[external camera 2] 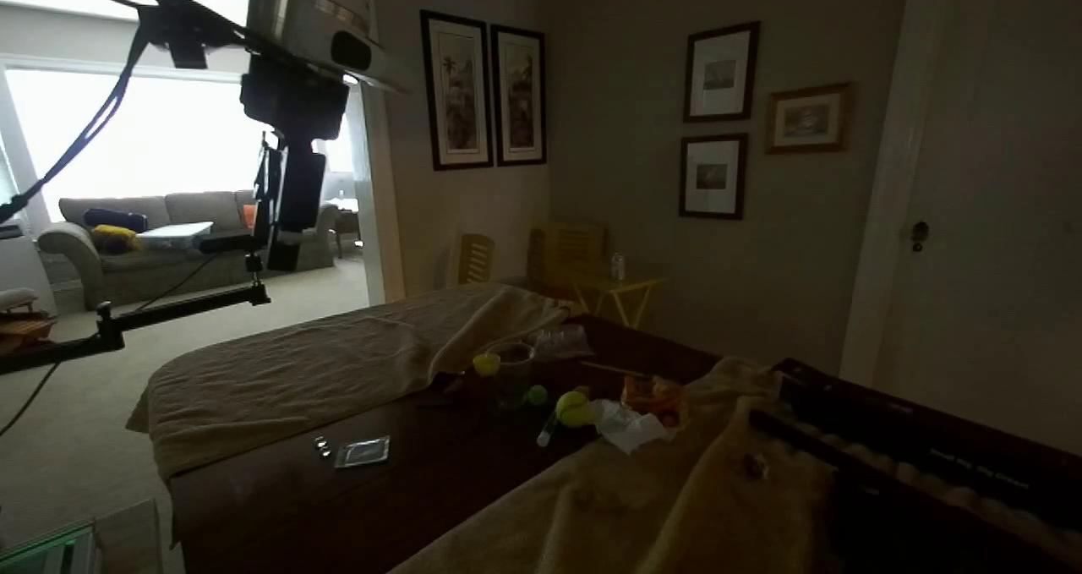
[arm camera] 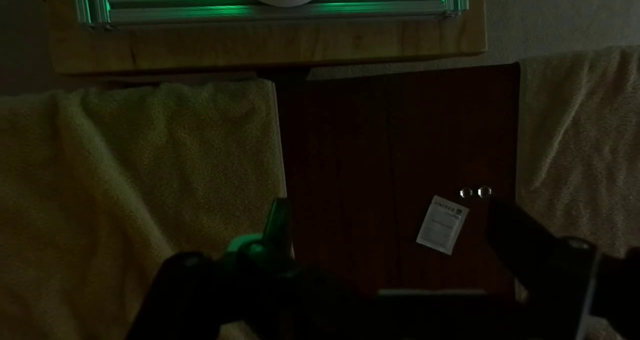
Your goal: Move the toy to the left
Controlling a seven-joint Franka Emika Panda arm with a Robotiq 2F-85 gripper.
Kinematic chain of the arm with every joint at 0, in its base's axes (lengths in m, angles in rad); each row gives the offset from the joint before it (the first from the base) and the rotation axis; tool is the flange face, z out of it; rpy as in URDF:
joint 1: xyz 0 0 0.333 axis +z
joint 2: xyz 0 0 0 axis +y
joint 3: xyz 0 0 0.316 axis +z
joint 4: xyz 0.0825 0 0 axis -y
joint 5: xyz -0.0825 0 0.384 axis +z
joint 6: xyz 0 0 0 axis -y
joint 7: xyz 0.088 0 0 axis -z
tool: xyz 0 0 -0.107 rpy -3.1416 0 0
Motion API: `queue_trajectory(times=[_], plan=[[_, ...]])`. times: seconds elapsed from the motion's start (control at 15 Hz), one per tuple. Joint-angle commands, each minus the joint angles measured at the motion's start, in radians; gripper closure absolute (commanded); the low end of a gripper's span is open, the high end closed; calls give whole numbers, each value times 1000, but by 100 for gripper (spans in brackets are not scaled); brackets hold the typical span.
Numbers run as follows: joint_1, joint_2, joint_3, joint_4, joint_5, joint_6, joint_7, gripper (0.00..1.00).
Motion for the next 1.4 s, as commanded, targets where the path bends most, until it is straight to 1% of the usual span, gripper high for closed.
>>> queue_trajectory(times=[0.0,0.13,0.4,0.53,0.8,0.87,0.93,1.07,1.33], plan=[[-20,5,12,5,8,30,-18,0],[-23,9,19,-5,-20,112,-26,0],[-10,36,12,-11,-24,260,-80,0],[4,75,6,0,-26,331,-138,0],[32,167,-8,20,-16,429,-280,0],[34,189,-10,28,-13,437,-300,0],[18,133,3,-3,-8,413,-249,0],[18,155,3,-3,-8,420,-255,0],[17,149,3,-3,-8,420,-254,0]])
